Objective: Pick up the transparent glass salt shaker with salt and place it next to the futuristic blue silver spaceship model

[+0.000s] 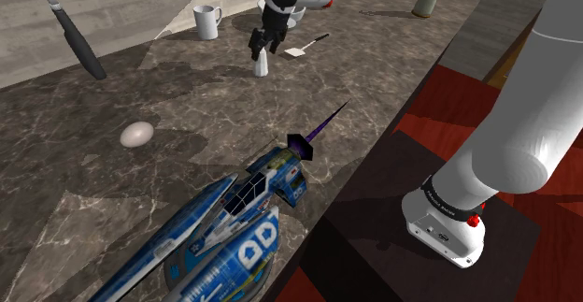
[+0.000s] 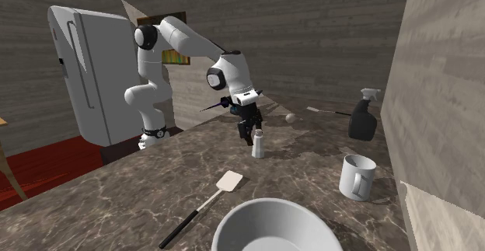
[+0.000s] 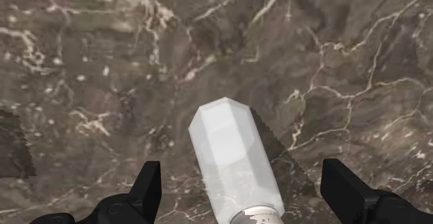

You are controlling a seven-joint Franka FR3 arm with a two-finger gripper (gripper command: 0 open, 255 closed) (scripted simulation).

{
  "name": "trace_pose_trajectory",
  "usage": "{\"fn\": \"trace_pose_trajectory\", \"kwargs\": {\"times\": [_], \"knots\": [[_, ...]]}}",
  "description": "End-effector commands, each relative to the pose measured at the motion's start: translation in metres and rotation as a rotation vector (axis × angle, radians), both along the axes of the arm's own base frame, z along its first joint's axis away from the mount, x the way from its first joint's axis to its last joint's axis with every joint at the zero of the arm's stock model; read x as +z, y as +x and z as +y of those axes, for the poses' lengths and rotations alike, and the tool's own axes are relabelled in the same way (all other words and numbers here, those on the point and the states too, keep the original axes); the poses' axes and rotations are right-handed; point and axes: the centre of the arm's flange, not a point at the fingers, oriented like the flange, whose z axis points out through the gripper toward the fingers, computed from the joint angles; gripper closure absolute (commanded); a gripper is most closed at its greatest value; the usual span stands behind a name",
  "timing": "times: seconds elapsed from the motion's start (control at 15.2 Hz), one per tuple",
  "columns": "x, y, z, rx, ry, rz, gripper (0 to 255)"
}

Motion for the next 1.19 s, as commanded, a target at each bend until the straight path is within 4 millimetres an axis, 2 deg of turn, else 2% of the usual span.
{"fn": "trace_pose_trajectory", "kwargs": {"times": [0.0, 0.33, 0.4, 0.99, 1.12], "knots": [[-0.001, 0.0, 0.0, 0.0, 0.0, 0.0, 0], [-0.001, 0.0, 0.0, 0.0, 0.0, 0.0, 0], [-0.001, 0.0, 0.0, 0.0, 0.0, 0.0, 255], [-0.001, 0.0, 0.0, 0.0, 0.0, 0.0, 255], [0.01, 0.0, 0.0, 0.0, 0.0, 0.0, 255]]}}
